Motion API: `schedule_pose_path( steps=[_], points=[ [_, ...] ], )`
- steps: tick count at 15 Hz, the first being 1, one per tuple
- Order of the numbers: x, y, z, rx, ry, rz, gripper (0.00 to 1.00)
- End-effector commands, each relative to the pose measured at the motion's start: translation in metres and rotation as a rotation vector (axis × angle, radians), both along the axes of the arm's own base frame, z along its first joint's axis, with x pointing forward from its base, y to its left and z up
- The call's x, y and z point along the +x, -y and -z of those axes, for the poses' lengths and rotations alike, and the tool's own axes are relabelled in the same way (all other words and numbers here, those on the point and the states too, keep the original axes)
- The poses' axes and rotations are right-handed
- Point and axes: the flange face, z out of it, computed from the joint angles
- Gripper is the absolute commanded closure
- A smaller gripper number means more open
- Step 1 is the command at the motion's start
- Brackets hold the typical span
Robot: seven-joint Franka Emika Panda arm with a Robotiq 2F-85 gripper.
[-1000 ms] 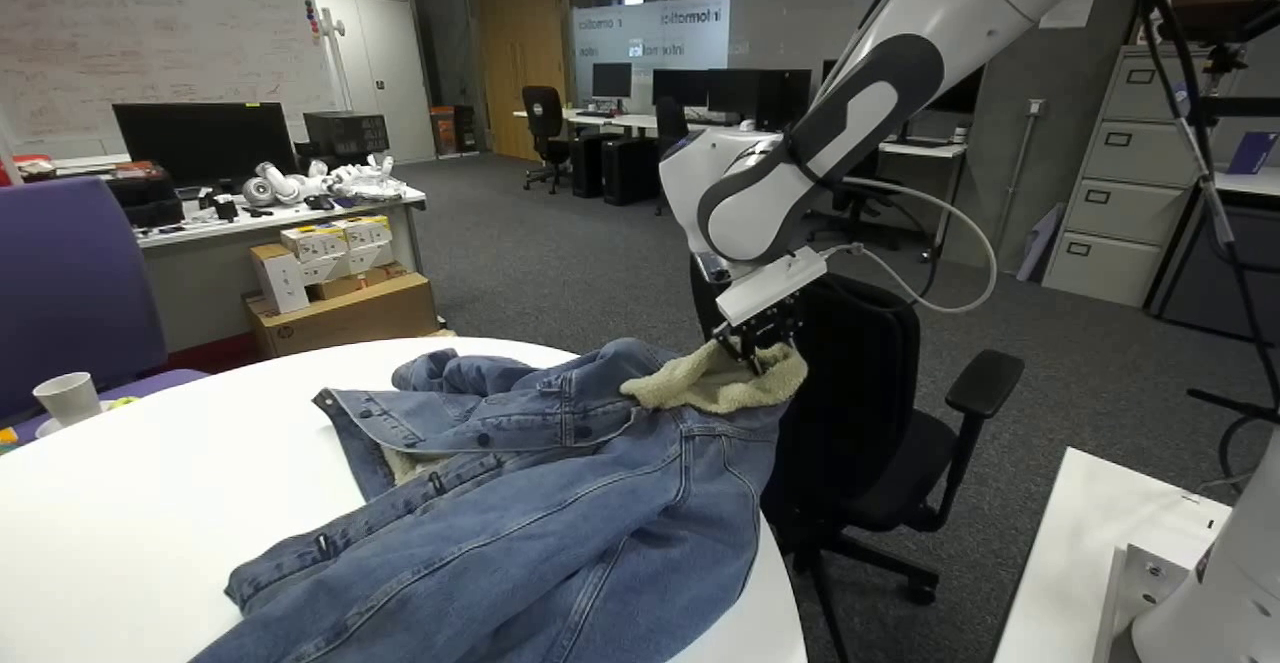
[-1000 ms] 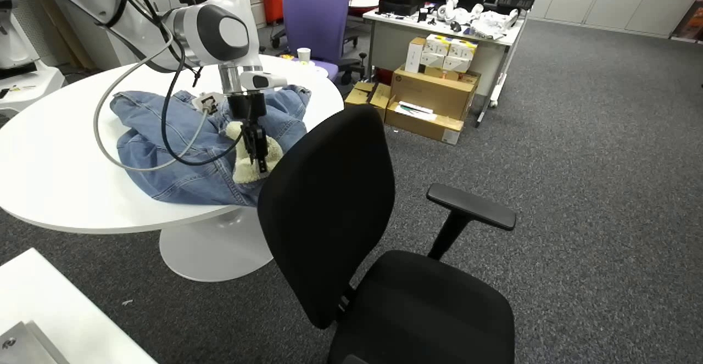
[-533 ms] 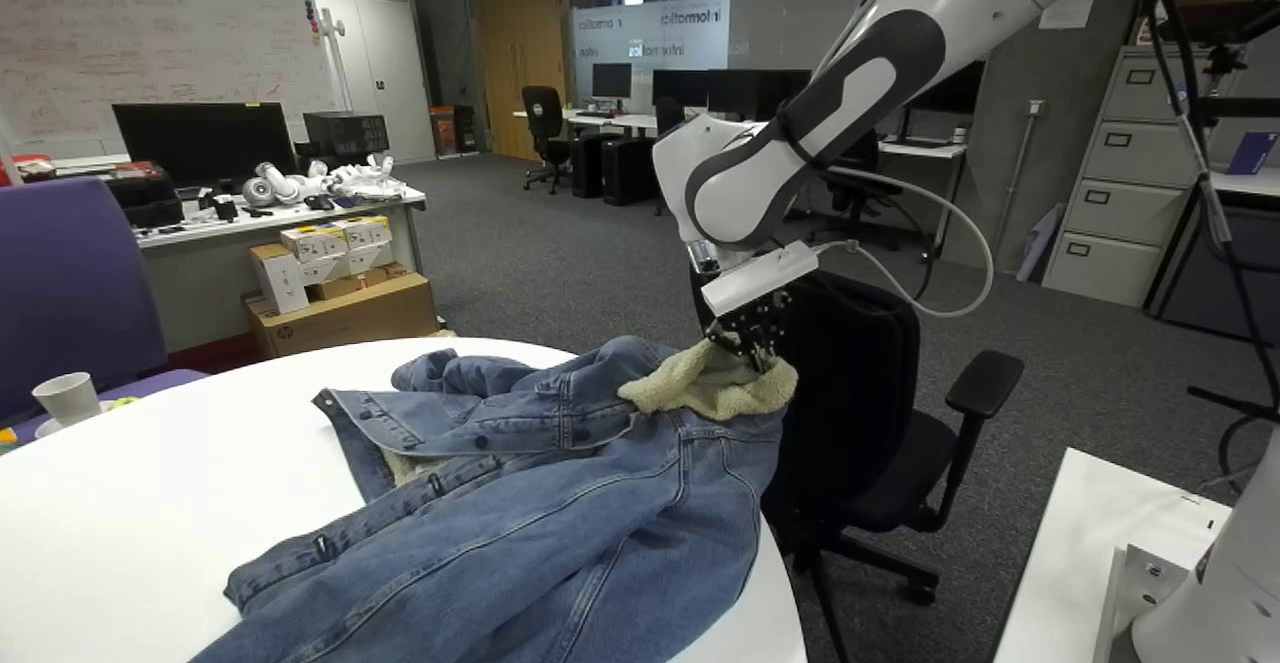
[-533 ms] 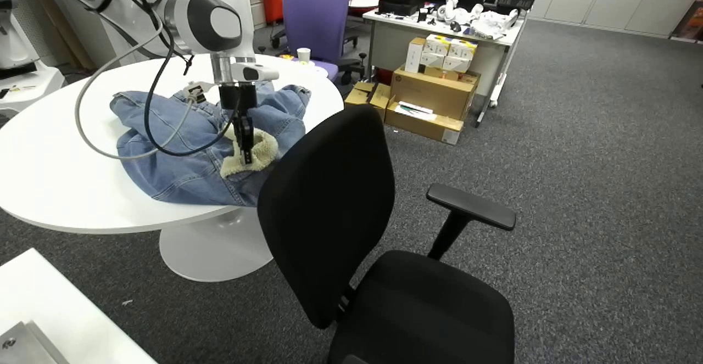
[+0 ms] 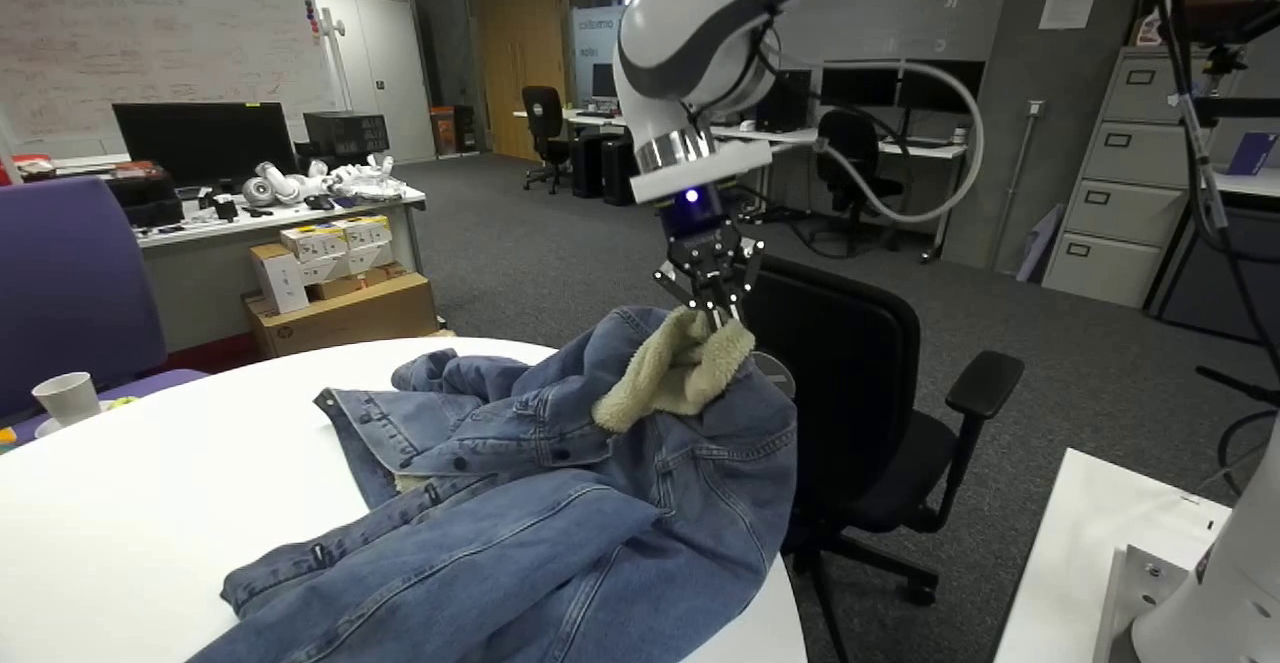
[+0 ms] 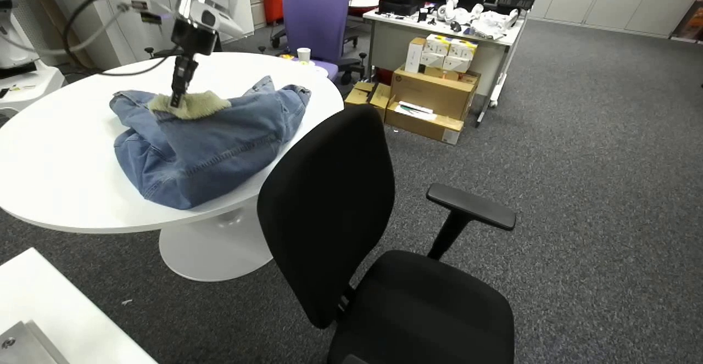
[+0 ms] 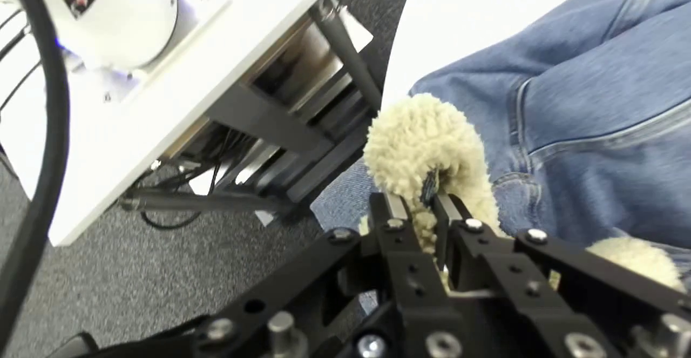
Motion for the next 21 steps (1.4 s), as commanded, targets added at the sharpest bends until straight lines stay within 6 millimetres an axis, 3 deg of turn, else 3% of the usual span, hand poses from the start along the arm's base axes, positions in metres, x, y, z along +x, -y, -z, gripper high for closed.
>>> schedule_pose_path(
  steps=[1, 5, 7, 10, 15, 16, 17, 21],
  points=[
    [0.001, -0.023, -0.092, 0.119, 0.002, 0.15, 0.96],
    [0.0, -0.037, -0.185, 0.213, 0.152, 0.319, 0.96],
    [0.002, -0.037, -0.214, 0.228, 0.223, 0.398, 0.96],
    [0.006, -0.033, -0.241, 0.239, 0.328, 0.52, 0.96],
    [0.02, -0.028, -0.257, 0.24, 0.493, 0.701, 0.96],
    [0.028, -0.029, -0.234, 0.219, 0.42, 0.632, 0.96],
    [0.03, -0.029, -0.232, 0.217, 0.421, 0.639, 0.85],
    [0.035, -0.03, -0.218, 0.205, 0.396, 0.637, 0.85]
  ],
)
